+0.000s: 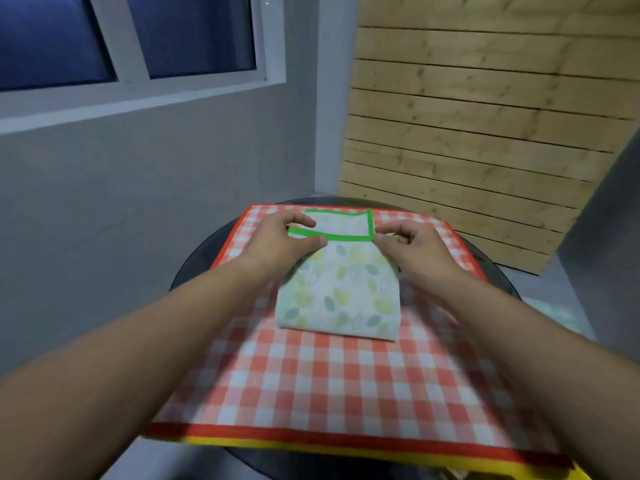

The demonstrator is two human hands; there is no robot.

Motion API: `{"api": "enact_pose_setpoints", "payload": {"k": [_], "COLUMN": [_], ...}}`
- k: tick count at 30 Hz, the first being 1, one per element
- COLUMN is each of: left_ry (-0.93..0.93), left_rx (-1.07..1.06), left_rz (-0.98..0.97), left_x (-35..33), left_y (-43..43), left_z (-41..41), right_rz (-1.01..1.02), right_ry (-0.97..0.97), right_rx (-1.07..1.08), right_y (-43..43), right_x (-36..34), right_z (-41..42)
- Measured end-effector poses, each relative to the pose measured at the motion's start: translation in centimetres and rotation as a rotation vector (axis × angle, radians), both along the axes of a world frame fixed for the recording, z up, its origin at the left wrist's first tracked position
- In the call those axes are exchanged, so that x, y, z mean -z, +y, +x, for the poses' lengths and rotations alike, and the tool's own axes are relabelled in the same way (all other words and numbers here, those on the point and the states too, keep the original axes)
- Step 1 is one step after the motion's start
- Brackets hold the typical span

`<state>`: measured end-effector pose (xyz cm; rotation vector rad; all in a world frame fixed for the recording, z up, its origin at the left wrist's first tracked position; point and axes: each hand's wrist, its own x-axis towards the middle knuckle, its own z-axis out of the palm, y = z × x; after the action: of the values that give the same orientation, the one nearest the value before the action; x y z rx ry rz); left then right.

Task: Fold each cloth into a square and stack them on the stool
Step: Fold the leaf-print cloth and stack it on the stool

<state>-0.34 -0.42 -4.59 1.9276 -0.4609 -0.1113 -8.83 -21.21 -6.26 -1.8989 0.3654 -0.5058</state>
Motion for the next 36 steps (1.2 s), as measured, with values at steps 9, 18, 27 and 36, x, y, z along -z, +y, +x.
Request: {"api": "enact_pose_setpoints", "payload": {"k": [9, 18, 27, 36], "left_ry": [0.163, -0.002, -0.284, -0.318], "left_rx": [-0.057, -0.112, -0.137, -0.14], "left_rz": [0.255, 0.411, 0.514, 0.542], "left_x": [3.8, 5.5, 6.7, 7.1], "left_y": [-2.0, -2.8, -3.1, -3.2], "left_z": [5.0, 5.0, 3.1, 2.9], "right_rz": [-0.3, -0.331, -0.53, -0.6], "right_ry": [0.13, 0.179, 0.235, 0.264], "right_rx": [0.033, 0.112, 0.133, 0.13], "right_y": [-1.9, -2.0, -1.3, -1.6], "right_x": [4.4, 5.2, 5.7, 5.9], "right_z": [3.8, 4.4, 4.2, 4.1]}}
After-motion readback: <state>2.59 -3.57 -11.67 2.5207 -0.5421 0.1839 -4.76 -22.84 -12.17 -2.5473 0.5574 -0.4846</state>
